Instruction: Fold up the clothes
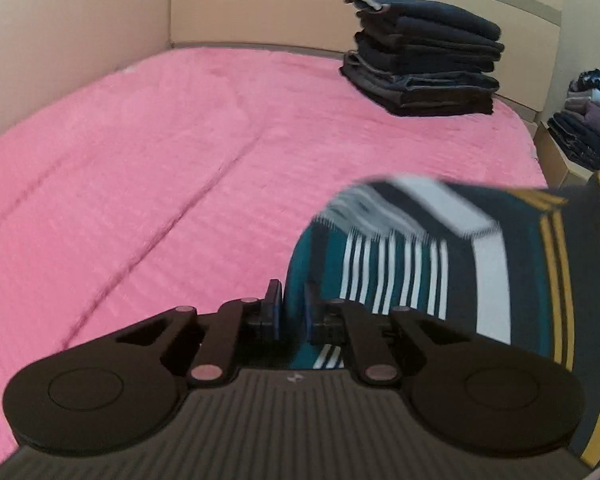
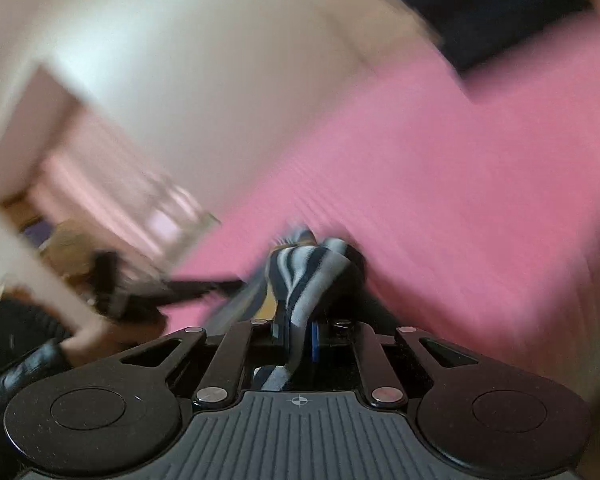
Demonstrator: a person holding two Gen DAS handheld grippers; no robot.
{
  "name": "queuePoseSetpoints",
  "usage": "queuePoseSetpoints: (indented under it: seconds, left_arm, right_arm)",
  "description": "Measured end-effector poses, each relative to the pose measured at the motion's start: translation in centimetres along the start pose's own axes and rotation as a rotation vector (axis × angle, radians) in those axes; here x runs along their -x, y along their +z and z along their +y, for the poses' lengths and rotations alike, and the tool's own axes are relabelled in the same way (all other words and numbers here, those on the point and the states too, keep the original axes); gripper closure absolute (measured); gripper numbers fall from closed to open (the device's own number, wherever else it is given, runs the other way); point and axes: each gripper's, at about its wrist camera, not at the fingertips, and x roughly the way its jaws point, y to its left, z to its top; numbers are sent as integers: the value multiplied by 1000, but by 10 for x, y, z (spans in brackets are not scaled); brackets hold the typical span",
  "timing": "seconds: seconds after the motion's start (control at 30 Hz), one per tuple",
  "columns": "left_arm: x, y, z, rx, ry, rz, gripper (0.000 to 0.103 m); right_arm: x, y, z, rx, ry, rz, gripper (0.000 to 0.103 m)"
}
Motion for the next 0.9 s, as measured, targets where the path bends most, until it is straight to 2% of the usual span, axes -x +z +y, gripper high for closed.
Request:
queuePoseSetpoints:
  seconds: [0.13,0.33,0.47,0.6,0.67,0.73,0.77,0.8,0.83,0.87,0.9]
  left_arm:
    - [-23,-9,-16,-68,20,82,91]
    - [0,-15,-24,-55,47,18,88]
    - [16,-9,-33,-41,-23,-12,87]
    - [-18,-7,-51,-111,-38,57,86]
    - [-36,-10,-55,-125,-24,66,81]
    - [-42,-7,-53,-91,-19,56,79]
    - [-42,-4,-51,-68,-13,62,77]
    - [-39,-3,-51,-65,7,62,77]
    - [-34,-2,-52,-78,40,55,78]
    - [-27,-1,-53,-91,67,48,79]
    - [-19,-3,-52,-102,79,42,79]
  right_arm:
    - [0,-12,-8,48,-18,9,95]
    - [-1,-11,-11,4,-11,-1,95]
    - [-3,-16,-16,-62,-21,-38,95]
    - [-1,-16,-25,-152,-28,-57,95]
    - [3,-15,-29,-175,-31,-55,93]
    - [10,-14,-27,-174,-55,-63,87]
    - [15,-13,-25,-165,-74,-70,81]
    - [20,-12,-22,-156,-94,-79,51]
    - [25,-13,-20,-153,-127,-94,35]
    - [31,-14,-21,-159,-125,-105,25]
    - [37,-15,-22,-166,-121,-115,25]
